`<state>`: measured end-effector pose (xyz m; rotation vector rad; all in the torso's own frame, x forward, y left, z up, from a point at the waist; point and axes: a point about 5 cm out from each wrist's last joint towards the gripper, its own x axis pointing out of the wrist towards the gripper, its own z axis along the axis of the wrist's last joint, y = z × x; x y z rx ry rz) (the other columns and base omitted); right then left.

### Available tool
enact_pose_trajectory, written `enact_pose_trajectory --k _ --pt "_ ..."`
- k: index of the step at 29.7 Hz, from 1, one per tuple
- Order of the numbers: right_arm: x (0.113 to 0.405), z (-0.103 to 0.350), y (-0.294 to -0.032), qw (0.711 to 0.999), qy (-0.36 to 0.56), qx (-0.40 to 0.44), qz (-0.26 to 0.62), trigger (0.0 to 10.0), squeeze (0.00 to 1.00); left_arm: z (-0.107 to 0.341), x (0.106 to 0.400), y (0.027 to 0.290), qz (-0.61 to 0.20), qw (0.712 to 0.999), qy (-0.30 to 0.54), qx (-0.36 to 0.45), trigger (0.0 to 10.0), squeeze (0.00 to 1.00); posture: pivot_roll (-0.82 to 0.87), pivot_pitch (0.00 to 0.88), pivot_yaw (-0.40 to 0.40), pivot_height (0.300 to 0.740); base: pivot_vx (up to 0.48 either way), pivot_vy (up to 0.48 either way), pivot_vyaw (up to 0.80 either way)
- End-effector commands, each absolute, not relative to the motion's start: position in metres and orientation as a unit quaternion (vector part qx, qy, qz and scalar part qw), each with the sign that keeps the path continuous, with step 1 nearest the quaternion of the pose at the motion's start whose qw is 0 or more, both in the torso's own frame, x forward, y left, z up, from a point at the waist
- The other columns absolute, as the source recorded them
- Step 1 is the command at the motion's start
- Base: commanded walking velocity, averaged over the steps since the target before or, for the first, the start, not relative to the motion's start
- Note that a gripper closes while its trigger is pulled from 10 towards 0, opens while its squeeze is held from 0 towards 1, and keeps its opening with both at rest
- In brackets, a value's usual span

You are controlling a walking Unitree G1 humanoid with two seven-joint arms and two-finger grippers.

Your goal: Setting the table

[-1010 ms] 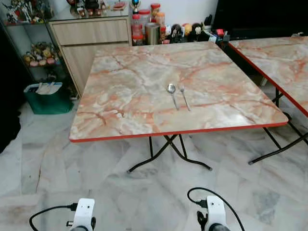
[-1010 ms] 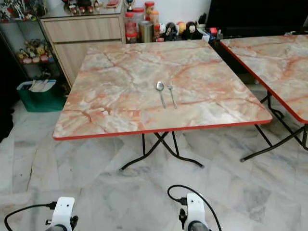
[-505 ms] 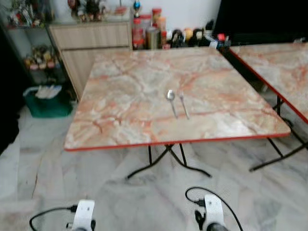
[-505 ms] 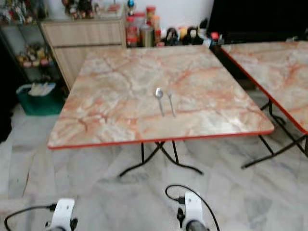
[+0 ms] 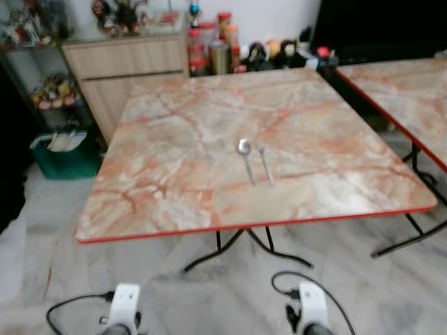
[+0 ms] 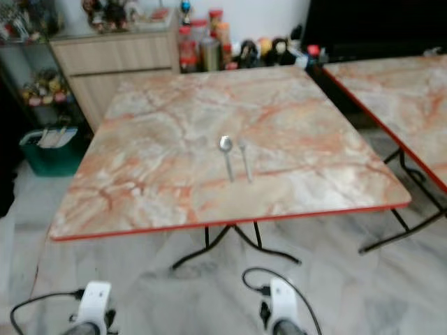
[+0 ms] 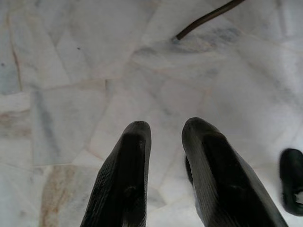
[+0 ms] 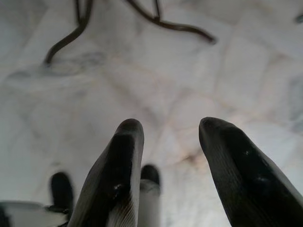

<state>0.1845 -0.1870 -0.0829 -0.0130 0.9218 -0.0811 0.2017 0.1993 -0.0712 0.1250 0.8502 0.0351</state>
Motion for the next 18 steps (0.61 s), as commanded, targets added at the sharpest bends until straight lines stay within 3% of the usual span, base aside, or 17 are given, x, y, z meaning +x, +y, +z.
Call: enact_pose_trajectory --k 1,8,18 --pt "0.19 -0.081 -0.176 0.899 0.436 0.006 -0.028 10.0 0.0 -0.072 0.196 0.212 0.031 0.903 0.422 0.072 10.0 0.0 -0.04 0.0 0.025 0.74 0.0 0.0 0.0" --pt "0.189 -0.08 -0.179 0.908 0.418 -0.004 -0.016 10.0 0.0 -0.074 0.193 0.211 0.033 0.902 0.424 0.07 10.0 0.0 -0.04 0.0 0.02 0.74 0.0 0.0 0.0" --pt "0.19 -0.069 -0.18 0.942 0.325 -0.072 0.046 10.0 0.0 -0.076 0.19 0.211 0.031 0.899 0.431 0.075 10.0 0.0 -0.05 0.0 0.017 0.74 0.0 0.0 0.0"
